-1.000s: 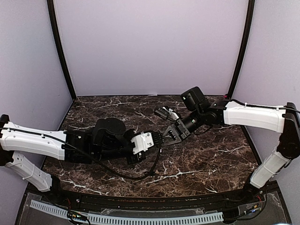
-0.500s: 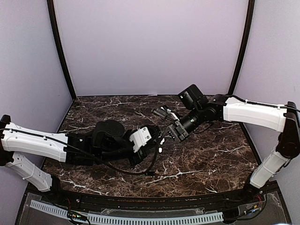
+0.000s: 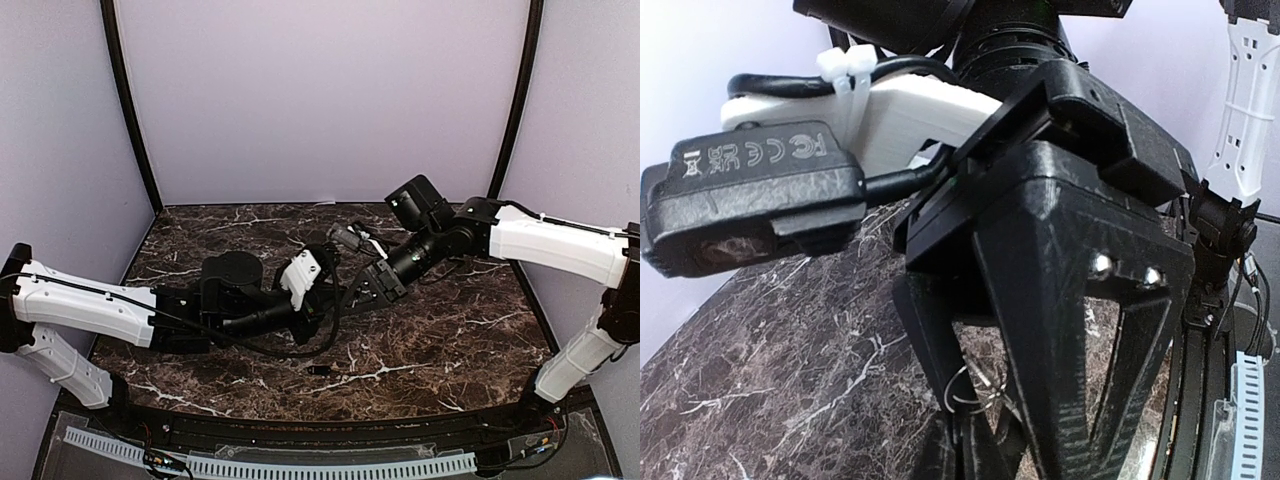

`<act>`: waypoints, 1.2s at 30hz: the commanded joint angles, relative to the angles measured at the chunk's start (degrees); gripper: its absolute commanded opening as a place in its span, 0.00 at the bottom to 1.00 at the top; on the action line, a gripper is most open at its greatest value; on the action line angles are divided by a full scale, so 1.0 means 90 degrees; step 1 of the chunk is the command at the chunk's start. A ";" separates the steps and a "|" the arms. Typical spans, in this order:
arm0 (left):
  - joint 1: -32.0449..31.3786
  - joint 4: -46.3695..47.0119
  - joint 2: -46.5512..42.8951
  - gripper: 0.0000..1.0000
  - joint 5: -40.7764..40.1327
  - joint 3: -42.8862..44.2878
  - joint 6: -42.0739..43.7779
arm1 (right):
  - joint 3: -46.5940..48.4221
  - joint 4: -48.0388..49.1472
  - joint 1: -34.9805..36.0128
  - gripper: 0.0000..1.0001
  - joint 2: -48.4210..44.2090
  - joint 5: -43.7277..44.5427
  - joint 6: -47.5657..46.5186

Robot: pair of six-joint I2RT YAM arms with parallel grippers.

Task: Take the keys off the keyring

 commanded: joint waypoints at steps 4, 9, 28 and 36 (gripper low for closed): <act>0.0073 0.0338 0.0075 0.00 -0.0274 -0.0326 -0.0205 | 0.0265 -0.0122 0.0010 0.44 -0.0431 0.1014 -0.0126; 0.0252 0.0326 -0.0149 0.00 -0.0308 -0.0429 -0.0458 | 0.0042 0.0362 -0.0135 0.47 -0.0764 0.0619 0.0007; 0.0768 0.1466 -0.1665 0.00 0.1929 -0.1108 -0.1561 | -0.2180 0.4586 -0.0447 0.41 -0.2376 0.0450 0.1211; 0.0861 0.1239 -0.1760 0.00 0.3244 -0.0697 -0.2072 | -0.2403 0.6058 -0.0383 0.46 -0.2858 0.0366 0.0731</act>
